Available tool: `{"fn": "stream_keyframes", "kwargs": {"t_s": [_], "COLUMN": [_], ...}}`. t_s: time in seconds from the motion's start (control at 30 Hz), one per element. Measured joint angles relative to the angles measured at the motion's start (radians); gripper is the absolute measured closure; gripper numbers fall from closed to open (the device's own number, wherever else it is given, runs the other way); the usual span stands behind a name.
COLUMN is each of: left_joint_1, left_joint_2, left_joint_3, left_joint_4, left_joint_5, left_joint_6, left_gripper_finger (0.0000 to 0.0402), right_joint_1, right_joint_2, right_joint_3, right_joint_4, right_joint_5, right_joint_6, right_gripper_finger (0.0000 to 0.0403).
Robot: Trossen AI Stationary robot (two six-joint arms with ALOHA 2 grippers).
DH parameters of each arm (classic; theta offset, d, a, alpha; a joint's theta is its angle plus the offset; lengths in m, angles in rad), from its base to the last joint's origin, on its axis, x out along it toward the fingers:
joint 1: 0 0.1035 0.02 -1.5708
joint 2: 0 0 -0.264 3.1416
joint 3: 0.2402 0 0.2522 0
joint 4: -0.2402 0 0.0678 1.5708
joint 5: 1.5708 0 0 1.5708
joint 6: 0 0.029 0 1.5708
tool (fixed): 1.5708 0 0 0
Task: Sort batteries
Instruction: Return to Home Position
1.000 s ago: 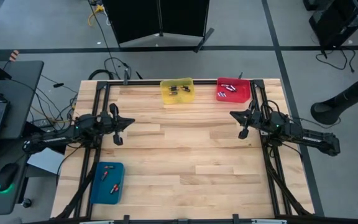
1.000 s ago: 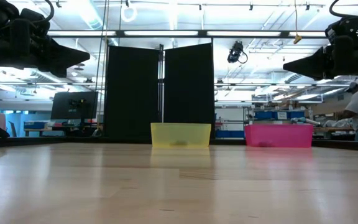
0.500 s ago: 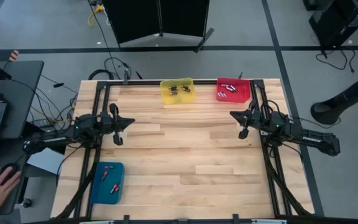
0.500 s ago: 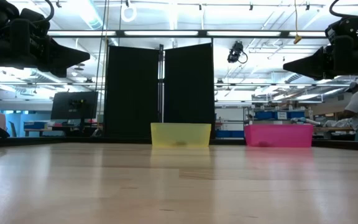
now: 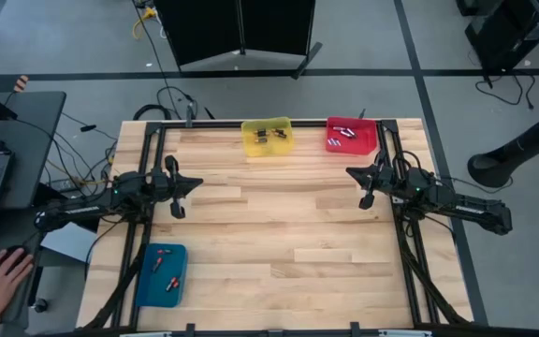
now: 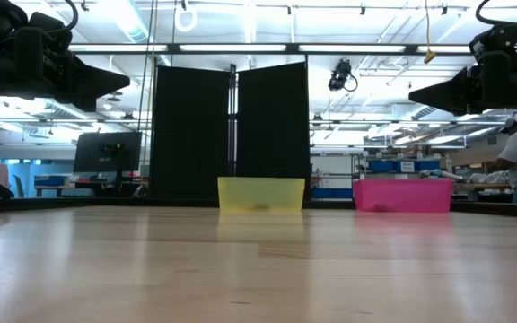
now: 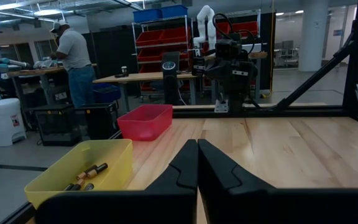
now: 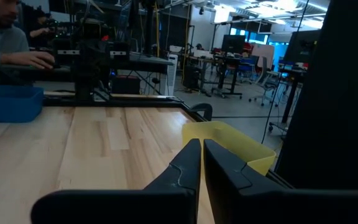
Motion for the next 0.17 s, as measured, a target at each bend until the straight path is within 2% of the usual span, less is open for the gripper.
{"fn": "stream_keyframes", "kwargs": {"t_s": [0.17], "left_joint_1": [0.000], "left_joint_2": [0.000], "left_joint_3": [0.000], "left_joint_4": [0.000], "left_joint_5": [0.000], "left_joint_6": [0.000], "left_gripper_finger": [0.0392], "right_joint_1": [0.000], "right_joint_2": [0.000], "right_joint_3": [0.000], "right_joint_4": [0.000], "right_joint_5": [0.000], "right_joint_6": [0.000], "right_gripper_finger": [0.0372]}}
